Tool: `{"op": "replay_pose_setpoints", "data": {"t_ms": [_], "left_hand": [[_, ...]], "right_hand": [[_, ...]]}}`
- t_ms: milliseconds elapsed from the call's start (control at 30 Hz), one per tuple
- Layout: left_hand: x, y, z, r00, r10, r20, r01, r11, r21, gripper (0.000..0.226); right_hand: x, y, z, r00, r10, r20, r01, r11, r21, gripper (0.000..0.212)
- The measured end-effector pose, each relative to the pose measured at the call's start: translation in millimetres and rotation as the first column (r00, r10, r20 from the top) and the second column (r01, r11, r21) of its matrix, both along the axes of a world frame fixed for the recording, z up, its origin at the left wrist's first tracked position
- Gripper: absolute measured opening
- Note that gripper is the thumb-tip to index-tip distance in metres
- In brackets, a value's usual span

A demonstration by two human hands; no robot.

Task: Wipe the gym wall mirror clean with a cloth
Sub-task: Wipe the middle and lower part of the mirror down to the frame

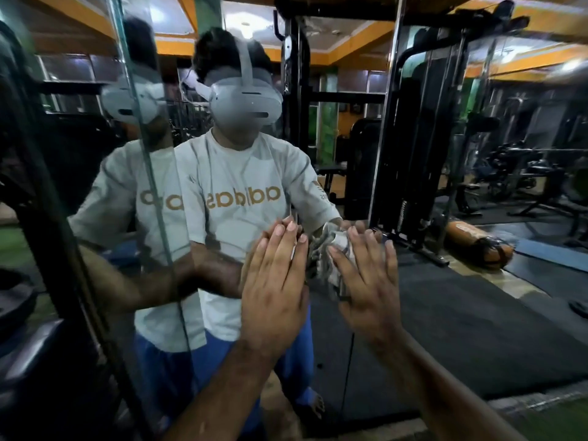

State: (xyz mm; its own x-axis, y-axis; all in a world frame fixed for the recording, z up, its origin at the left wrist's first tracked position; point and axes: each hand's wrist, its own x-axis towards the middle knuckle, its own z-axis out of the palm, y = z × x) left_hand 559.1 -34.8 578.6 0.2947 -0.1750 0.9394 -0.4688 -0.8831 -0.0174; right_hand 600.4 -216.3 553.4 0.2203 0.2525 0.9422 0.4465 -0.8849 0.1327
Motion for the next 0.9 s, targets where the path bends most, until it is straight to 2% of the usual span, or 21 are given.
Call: {"op": "replay_pose_setpoints", "data": {"t_ms": [133, 200, 300, 333, 367, 433, 467, 500, 600, 633, 667, 767, 800, 833, 900], "left_hand": [[4.3, -8.3, 11.9, 1.000, -0.015, -0.020, 0.015, 1.000, 0.026, 0.058], [6.3, -15.2, 16.3, 0.999, -0.035, -0.003, 0.035, 0.999, 0.033, 0.055], [10.7, -25.0, 17.6, 0.998, -0.045, 0.049, 0.043, 0.998, 0.046, 0.050], [11.7, -27.0, 17.3, 0.997, -0.038, 0.061, 0.035, 0.998, 0.047, 0.052], [12.5, -28.8, 17.0, 0.997, -0.030, 0.074, 0.027, 0.998, 0.049, 0.053], [14.3, -34.9, 17.8, 0.995, -0.022, 0.092, 0.016, 0.998, 0.064, 0.052], [14.8, -39.2, 18.9, 0.995, -0.027, 0.095, 0.020, 0.997, 0.076, 0.049], [15.4, -43.9, 20.3, 0.995, -0.036, 0.093, 0.028, 0.996, 0.090, 0.046], [18.3, -59.3, 25.7, 0.995, -0.047, 0.087, 0.034, 0.989, 0.143, 0.042], [19.3, -63.9, 26.9, 0.995, -0.050, 0.089, 0.035, 0.987, 0.160, 0.042], [19.7, -68.4, 27.6, 0.994, -0.054, 0.091, 0.037, 0.984, 0.175, 0.042], [22.0, -83.1, 29.4, 0.991, -0.074, 0.112, 0.047, 0.974, 0.222, 0.042], [23.1, -88.3, 29.8, 0.989, -0.088, 0.116, 0.059, 0.970, 0.238, 0.042], [24.6, -93.2, 30.5, 0.988, -0.103, 0.118, 0.070, 0.966, 0.250, 0.042], [28.2, -101.0, 32.9, 0.986, -0.119, 0.119, 0.083, 0.957, 0.277, 0.041]], "right_hand": [[5.1, 4.7, 15.0, 1.000, -0.014, -0.002, 0.014, 0.932, 0.363, 0.054], [6.4, 5.8, 4.4, 1.000, -0.024, -0.003, 0.024, 0.927, 0.374, 0.058], [5.0, -8.6, -16.9, 0.998, -0.033, -0.053, 0.048, 0.951, 0.306, 0.059], [3.8, -12.8, -16.4, 0.998, -0.021, -0.061, 0.040, 0.942, 0.334, 0.058], [2.6, -14.2, -11.0, 0.997, -0.002, -0.072, 0.032, 0.908, 0.417, 0.058], [1.6, -13.1, 7.1, 0.995, 0.026, -0.100, 0.044, 0.765, 0.642, 0.063], [2.1, -12.2, 13.1, 0.992, 0.038, -0.117, 0.056, 0.712, 0.699, 0.065], [2.6, -13.0, 13.5, 0.991, 0.044, -0.127, 0.059, 0.710, 0.702, 0.066], [6.1, -32.6, -13.4, 0.993, 0.000, -0.114, 0.062, 0.842, 0.536, 0.065], [7.2, -42.1, -23.2, 0.993, -0.013, -0.119, 0.073, 0.851, 0.520, 0.064], [7.4, -48.4, -29.2, 0.991, -0.015, -0.133, 0.087, 0.827, 0.555, 0.065], [6.1, -40.9, -11.0, 0.985, 0.069, -0.159, 0.086, 0.600, 0.795, 0.069], [6.1, -36.6, -1.3, 0.983, 0.100, -0.153, 0.071, 0.561, 0.824, 0.069], [6.8, -35.3, 5.1, 0.984, 0.106, -0.146, 0.056, 0.588, 0.807, 0.069], [11.3, -45.8, -0.2, 0.991, 0.038, -0.130, 0.058, 0.749, 0.660, 0.067]]}}
